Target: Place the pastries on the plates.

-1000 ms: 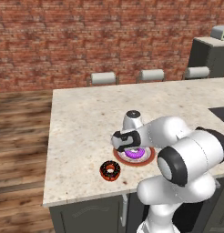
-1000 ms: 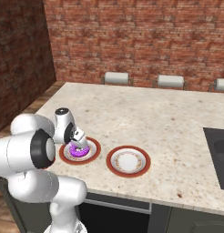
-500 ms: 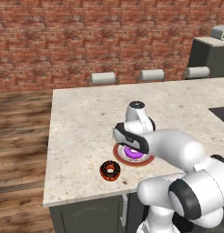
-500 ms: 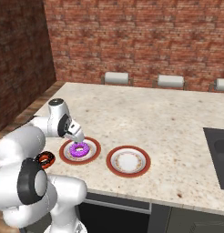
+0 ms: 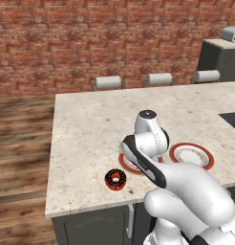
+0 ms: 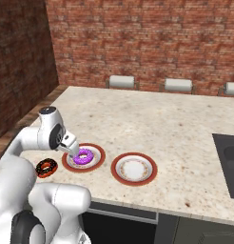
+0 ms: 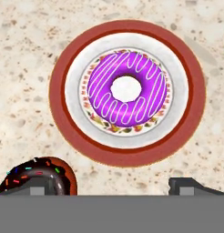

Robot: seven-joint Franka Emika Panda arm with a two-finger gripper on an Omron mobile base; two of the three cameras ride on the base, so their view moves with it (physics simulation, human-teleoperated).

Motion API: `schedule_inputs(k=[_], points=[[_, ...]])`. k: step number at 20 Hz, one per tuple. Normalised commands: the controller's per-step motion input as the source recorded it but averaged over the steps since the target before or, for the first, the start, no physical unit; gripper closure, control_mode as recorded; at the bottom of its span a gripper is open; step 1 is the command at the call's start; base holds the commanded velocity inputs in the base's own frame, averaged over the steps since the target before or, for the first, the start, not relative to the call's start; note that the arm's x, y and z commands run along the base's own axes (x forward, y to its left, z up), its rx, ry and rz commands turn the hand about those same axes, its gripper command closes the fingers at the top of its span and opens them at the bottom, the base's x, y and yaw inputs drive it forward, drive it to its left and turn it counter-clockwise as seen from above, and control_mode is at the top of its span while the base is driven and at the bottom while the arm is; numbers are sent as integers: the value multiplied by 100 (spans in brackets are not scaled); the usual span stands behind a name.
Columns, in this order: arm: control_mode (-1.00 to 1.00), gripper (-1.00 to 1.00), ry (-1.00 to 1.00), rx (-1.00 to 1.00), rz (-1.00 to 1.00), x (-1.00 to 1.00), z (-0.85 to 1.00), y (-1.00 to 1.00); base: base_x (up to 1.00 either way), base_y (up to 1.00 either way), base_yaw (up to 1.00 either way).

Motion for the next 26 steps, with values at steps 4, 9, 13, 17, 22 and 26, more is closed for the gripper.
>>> schedule_inputs(k=[4,9,13,17,22,26], points=[[-100,-100,0,0,6,-27,2,33,0,0,0],[-100,-100,0,0,17,-2,0,31,0,0,0],[-100,-100,0,0,23,-2,0,24,0,0,0],[-100,-100,2,0,19,-16,8,27,0,0,0],[-100,-100,6,-3,14,-16,6,44,0,0,0],[-100,-100,4,-6,9,-8,0,54,0,0,0]])
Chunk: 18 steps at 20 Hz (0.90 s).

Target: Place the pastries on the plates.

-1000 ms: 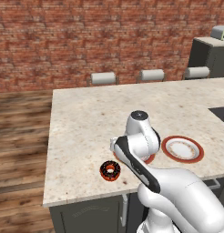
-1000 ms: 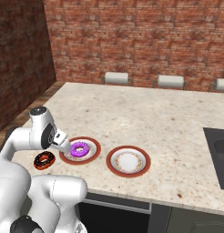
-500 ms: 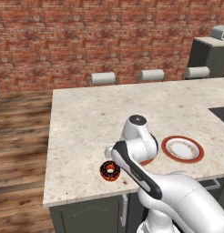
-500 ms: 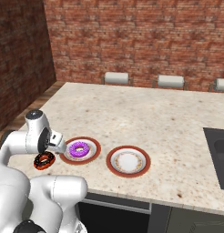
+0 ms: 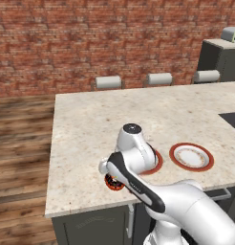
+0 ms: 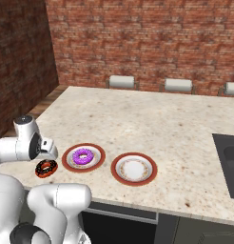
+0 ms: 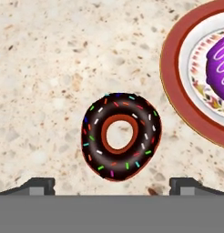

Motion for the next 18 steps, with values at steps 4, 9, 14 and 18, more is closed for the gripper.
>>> schedule_inputs(k=[4,9,14,18], points=[[-100,-100,0,-6,1,0,-12,41,0,0,0],[-100,-100,0,-9,0,0,-19,24,0,0,0],[-100,-100,0,-5,0,1,-17,2,0,0,0],[-100,-100,0,0,0,9,-9,0,0,0,0]])
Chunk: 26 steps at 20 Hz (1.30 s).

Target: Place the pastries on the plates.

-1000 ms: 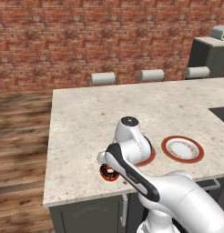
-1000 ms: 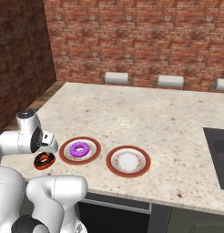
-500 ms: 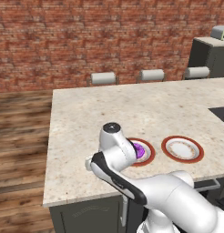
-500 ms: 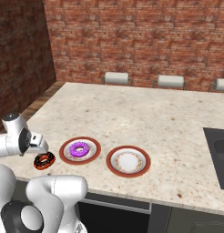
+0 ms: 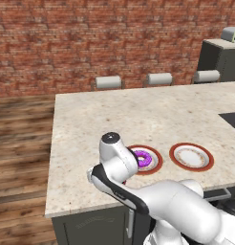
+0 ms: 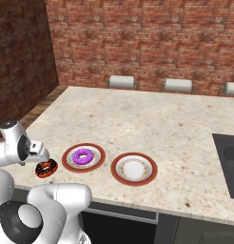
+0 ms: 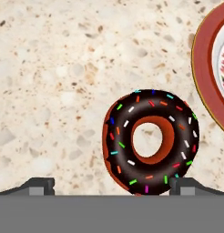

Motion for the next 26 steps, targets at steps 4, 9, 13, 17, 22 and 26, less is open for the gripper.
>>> schedule_inputs(k=[4,9,13,17,22,26], points=[[-100,-100,0,0,0,15,-15,0,0,0,0],[-100,-100,0,0,0,11,-27,0,0,0,0],[-100,-100,0,0,0,8,-26,0,0,0,0],[-100,-100,0,0,0,10,-19,0,0,0,0],[-100,-100,0,0,0,7,-21,0,0,0,0],[-100,-100,0,0,0,2,-27,0,0,0,0]])
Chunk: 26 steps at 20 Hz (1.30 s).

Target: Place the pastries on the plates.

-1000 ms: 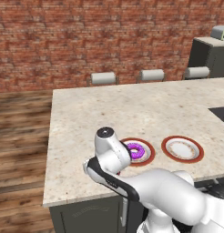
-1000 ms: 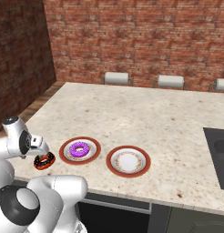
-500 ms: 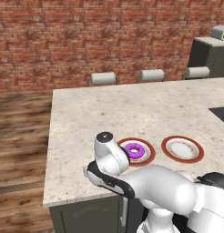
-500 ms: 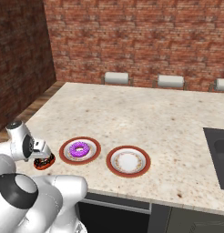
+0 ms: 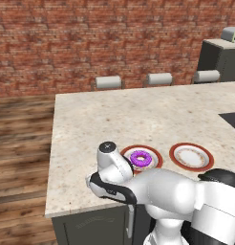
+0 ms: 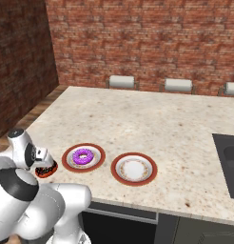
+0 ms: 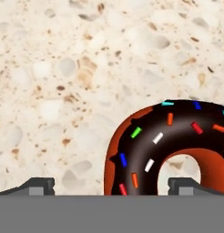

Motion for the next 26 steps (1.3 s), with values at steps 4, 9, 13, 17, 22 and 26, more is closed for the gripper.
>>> schedule_inputs(k=[4,9,13,17,22,26], points=[[-100,100,0,0,0,0,-32,0,0,0,0],[-100,100,0,0,0,0,-7,0,0,0,0],[-100,100,-1,0,0,0,3,0,0,0,0],[-100,100,-4,0,0,-5,42,0,0,0,0],[-100,100,-3,0,0,-8,83,-2,0,0,0],[-100,100,0,0,0,0,81,-19,0,0,0]])
